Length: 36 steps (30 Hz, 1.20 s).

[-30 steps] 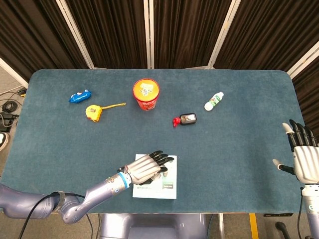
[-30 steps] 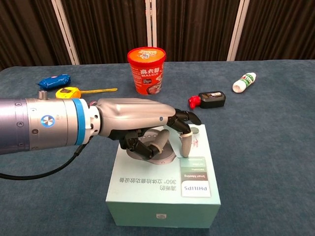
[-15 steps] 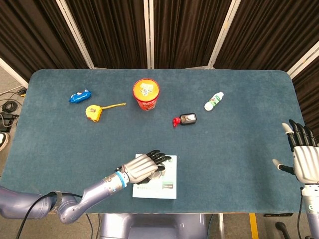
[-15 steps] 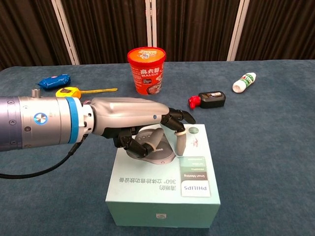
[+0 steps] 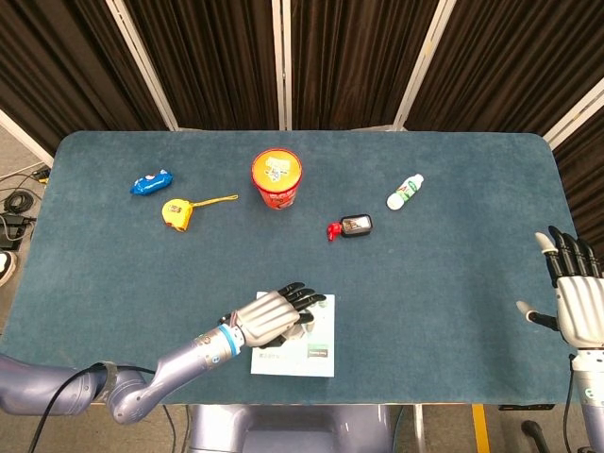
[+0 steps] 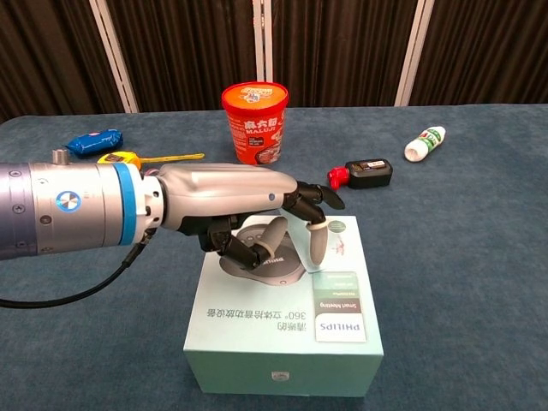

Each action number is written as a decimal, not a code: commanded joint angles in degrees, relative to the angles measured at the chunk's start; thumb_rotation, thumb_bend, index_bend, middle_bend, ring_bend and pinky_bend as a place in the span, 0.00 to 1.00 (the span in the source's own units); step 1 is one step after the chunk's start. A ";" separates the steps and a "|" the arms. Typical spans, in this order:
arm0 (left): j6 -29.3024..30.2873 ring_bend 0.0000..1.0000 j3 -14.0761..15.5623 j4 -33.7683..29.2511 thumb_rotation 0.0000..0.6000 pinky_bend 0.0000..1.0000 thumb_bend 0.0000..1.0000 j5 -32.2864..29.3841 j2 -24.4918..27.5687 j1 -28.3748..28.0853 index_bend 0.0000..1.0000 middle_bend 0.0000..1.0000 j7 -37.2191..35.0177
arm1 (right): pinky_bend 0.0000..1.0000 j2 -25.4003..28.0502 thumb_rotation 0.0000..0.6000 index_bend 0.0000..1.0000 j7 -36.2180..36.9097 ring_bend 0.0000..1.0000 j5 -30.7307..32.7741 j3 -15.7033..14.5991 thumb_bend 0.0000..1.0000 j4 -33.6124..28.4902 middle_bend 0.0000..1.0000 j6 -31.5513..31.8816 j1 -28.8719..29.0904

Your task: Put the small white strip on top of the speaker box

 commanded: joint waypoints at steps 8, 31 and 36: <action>-0.08 0.00 0.94 0.08 1.00 0.00 1.00 -0.77 -0.41 0.01 0.38 0.00 2.12 | 0.00 0.05 1.00 0.06 0.17 0.00 -0.03 0.05 0.00 -0.02 0.00 0.01 -0.01; 16.92 0.00 -4.32 -5.20 1.00 0.00 0.86 4.12 13.86 9.16 0.13 0.00 -2.31 | 0.00 0.18 1.00 0.06 0.47 0.00 -0.58 -0.18 0.00 -0.46 0.00 0.10 -0.12; 30.93 0.00 -2.88 -4.65 1.00 0.00 0.04 3.78 15.93 18.04 0.00 0.00 2.68 | 0.00 0.12 1.00 0.06 0.02 0.00 -0.72 -0.34 0.00 -0.64 0.00 -0.07 -0.06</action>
